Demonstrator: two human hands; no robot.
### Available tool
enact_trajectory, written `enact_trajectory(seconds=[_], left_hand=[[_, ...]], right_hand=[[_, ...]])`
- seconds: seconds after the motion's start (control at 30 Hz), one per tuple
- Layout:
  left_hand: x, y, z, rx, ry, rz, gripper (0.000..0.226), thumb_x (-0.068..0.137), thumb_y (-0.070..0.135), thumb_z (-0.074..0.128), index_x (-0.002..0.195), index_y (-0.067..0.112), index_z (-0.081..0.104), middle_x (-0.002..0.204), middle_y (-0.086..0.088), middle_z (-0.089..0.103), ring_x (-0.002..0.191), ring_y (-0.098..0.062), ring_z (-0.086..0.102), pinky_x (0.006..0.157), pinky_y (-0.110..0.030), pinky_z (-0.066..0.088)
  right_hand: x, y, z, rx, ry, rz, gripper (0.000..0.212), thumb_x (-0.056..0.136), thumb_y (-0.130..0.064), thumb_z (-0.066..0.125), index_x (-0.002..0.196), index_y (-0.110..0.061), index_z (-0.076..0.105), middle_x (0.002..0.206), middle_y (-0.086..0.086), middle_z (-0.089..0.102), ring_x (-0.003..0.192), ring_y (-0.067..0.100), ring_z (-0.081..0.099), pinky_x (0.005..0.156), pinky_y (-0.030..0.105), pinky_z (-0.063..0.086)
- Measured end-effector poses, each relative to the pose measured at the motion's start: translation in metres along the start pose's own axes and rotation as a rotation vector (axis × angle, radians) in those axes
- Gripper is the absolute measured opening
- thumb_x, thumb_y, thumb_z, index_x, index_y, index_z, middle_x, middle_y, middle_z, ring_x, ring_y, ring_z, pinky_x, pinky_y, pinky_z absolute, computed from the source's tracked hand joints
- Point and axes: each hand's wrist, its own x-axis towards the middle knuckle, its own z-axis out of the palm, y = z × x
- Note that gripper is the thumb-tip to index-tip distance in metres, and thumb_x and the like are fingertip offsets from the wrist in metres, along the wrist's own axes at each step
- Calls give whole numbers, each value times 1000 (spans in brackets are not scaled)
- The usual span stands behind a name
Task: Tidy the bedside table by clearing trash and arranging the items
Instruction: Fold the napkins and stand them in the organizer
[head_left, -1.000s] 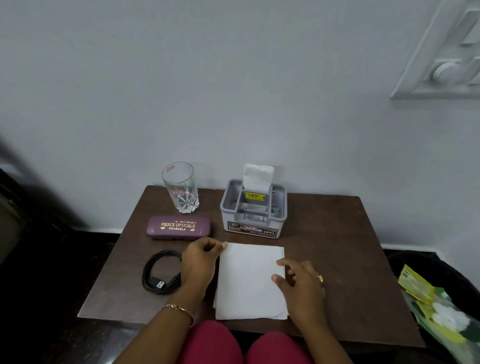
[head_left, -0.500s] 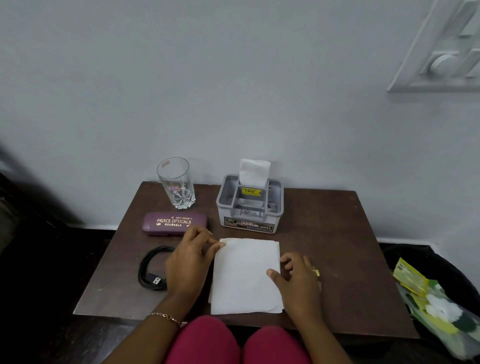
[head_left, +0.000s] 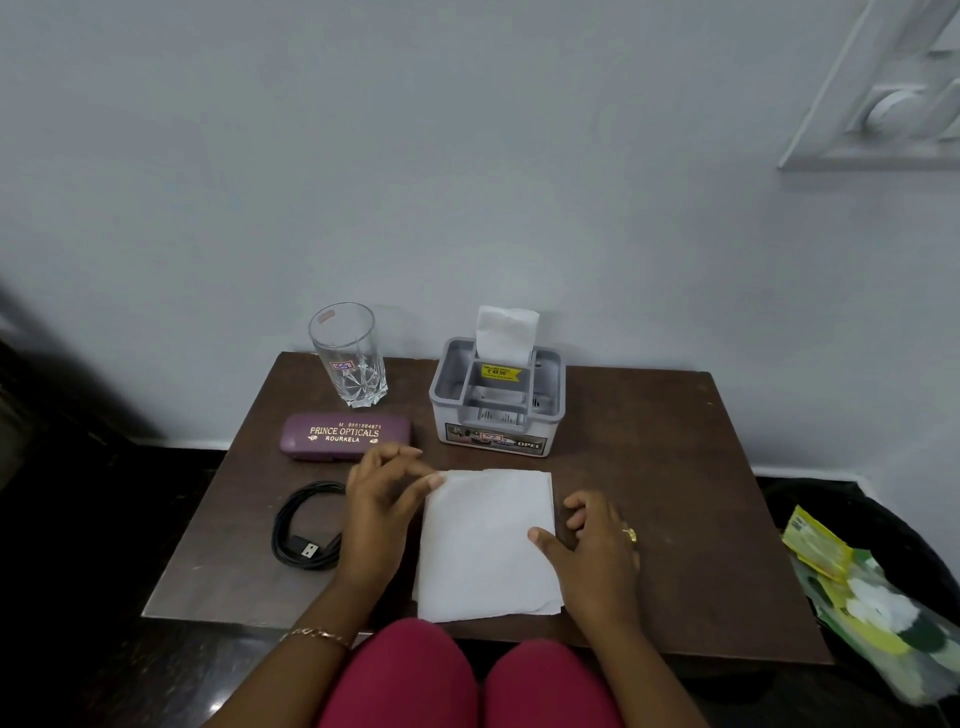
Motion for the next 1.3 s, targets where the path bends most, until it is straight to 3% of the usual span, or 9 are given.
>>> enact_trajectory(seconds=[0.13, 0.23, 0.4, 0.63, 0.8, 0.93, 1.1, 1.23, 1.3], left_hand=[[-9, -2, -9, -199, -114, -76, 36, 78, 7, 71, 64, 40, 68, 104, 9, 58, 103, 5, 52, 85, -10, 40], [-9, -2, -10, -79, -171, -65, 6, 72, 39, 67, 67, 41, 66, 111, 25, 57, 111, -6, 49, 96, -18, 31], [-9, 2, -7, -7, -228, -16, 12, 69, 51, 59, 68, 41, 66, 119, 29, 53, 121, -12, 42, 90, 2, 19], [-11, 6, -10, 162, -103, 47, 23, 67, 61, 55, 86, 50, 62, 118, 38, 48, 110, 6, 36, 92, -24, 25], [-15, 20, -9, 453, -265, 100, 88, 47, 79, 59, 129, 56, 34, 139, 32, 24, 121, -1, 19, 92, -33, 17], [-6, 20, 2, 532, -321, 165, 59, 55, 77, 52, 107, 51, 58, 121, 37, 44, 117, 2, 27, 80, -26, 12], [-7, 25, -2, 53, -359, -81, 26, 71, 52, 68, 84, 30, 72, 91, 24, 71, 94, 6, 61, 85, -25, 37], [-5, 53, -10, -360, -446, -386, 20, 77, 25, 72, 95, 17, 72, 96, 0, 76, 88, -14, 70, 71, -25, 54], [-2, 68, -15, -470, -482, -448, 24, 78, 29, 67, 99, 18, 72, 101, -6, 74, 89, -17, 69, 71, -29, 55]], right_hand=[[1, -3, 1, 117, 25, 13, 41, 79, -35, 68, 118, -33, 56, 90, -12, 51, 92, 16, 56, 91, 45, 46], [5, -10, 2, 117, 18, 40, 36, 84, -32, 63, 119, -39, 57, 96, -10, 51, 96, 16, 56, 95, 43, 40], [10, -14, 2, 144, 65, 57, 11, 85, -30, 62, 93, -36, 67, 94, -13, 53, 88, 15, 59, 90, 42, 44], [6, -1, -3, 246, 132, -132, 10, 89, -18, 57, 86, -24, 64, 90, -11, 59, 83, 10, 59, 71, 24, 44], [1, -2, -12, 328, 28, -205, 17, 93, -14, 51, 86, -25, 62, 91, -19, 67, 91, 2, 57, 78, 1, 32], [1, -4, -15, 389, -5, -200, 21, 94, -13, 49, 83, -28, 60, 94, -23, 63, 88, 2, 55, 73, 10, 40], [4, -4, -20, 564, -83, -72, 9, 91, -21, 54, 93, -29, 59, 94, -10, 65, 93, 7, 60, 77, 22, 48], [10, -15, -32, 736, -398, 86, 68, 69, -42, 67, 130, -34, 40, 119, -12, 60, 106, -2, 58, 80, 17, 48], [7, -22, -39, 744, -529, 148, 66, 67, -48, 66, 128, -30, 48, 113, -9, 67, 96, -3, 64, 80, 19, 48]])
